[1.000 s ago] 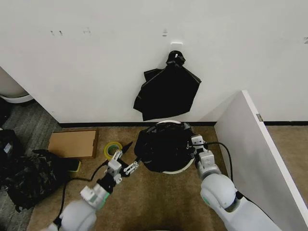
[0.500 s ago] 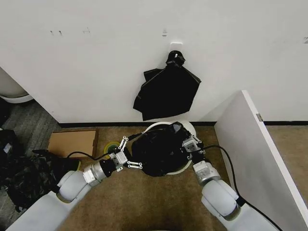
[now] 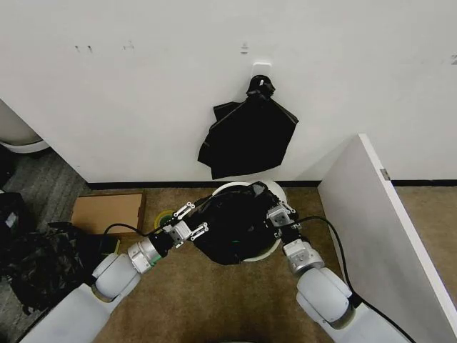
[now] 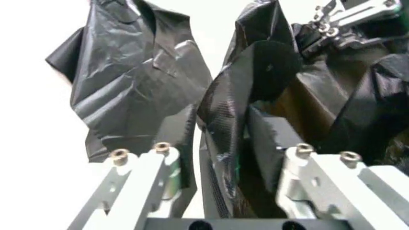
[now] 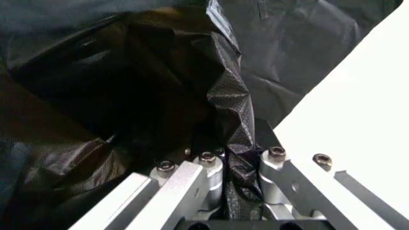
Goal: Place the garbage bag over the trash bin.
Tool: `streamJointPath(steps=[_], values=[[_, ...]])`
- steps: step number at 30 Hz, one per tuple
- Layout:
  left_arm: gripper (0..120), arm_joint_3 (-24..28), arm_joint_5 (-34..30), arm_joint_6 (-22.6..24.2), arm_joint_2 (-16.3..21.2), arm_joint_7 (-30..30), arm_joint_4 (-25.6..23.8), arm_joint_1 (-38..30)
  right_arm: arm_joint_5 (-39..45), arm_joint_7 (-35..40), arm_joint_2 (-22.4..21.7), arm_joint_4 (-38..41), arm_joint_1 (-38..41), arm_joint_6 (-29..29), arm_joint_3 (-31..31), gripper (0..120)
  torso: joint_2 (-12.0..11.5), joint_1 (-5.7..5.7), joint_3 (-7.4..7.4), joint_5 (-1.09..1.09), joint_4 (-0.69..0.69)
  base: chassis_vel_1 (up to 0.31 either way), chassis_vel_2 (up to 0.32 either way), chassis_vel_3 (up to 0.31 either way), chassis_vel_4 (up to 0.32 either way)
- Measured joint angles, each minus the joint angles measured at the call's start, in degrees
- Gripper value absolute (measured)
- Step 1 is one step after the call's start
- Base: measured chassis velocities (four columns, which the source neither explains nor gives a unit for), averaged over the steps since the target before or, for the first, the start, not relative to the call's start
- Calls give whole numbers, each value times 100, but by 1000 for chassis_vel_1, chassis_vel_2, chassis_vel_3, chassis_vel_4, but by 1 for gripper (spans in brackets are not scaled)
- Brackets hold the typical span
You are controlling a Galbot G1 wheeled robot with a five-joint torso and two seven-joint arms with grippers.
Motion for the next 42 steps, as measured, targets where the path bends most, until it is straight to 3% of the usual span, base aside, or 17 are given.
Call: streamJointPath(steps=[8, 10, 16, 22, 31, 37, 42], values=[[0, 60, -856, 345, -10, -192, -62, 82, 19, -111, -16, 46, -29, 31, -10, 3, 0, 0, 0, 0, 0, 0, 0, 0, 0], [0, 61, -1052, 425, -14, -263, -62, 87, 31, -151, -32, 58, -35, 61, -9, 3, 0, 0, 0, 0, 0, 0, 0, 0, 0], [0, -15, -2538, 1065, -41, -725, -49, 68, 100, -697, -169, -37, -45, 755, 64, 2, 0, 0, 0, 1, 1, 0, 0, 0, 0], [0, -75, -3372, 1499, -74, -867, 162, 42, 623, -1085, -272, -81, -76, 1200, 126, 2, 0, 0, 0, 0, -1, 0, 0, 0, 0], [0, -70, -3532, 1527, -141, -821, 418, 73, 2227, -1395, -314, 19, -85, 1416, 163, 2, 0, 0, 0, 0, 0, 0, 0, 0, 0], [0, -78, -3717, 1389, -137, -487, 543, 79, 3332, -1164, -236, 104, 0, 1263, 166, 2, 0, 0, 0, -1, 0, 0, 0, 0, 0], [6, -94, -3947, 1361, -108, -357, 520, 145, 3578, -903, -111, 20, 83, 1231, 181, 2, 0, 0, -1, -1, 1, 0, 0, 0, 0]])
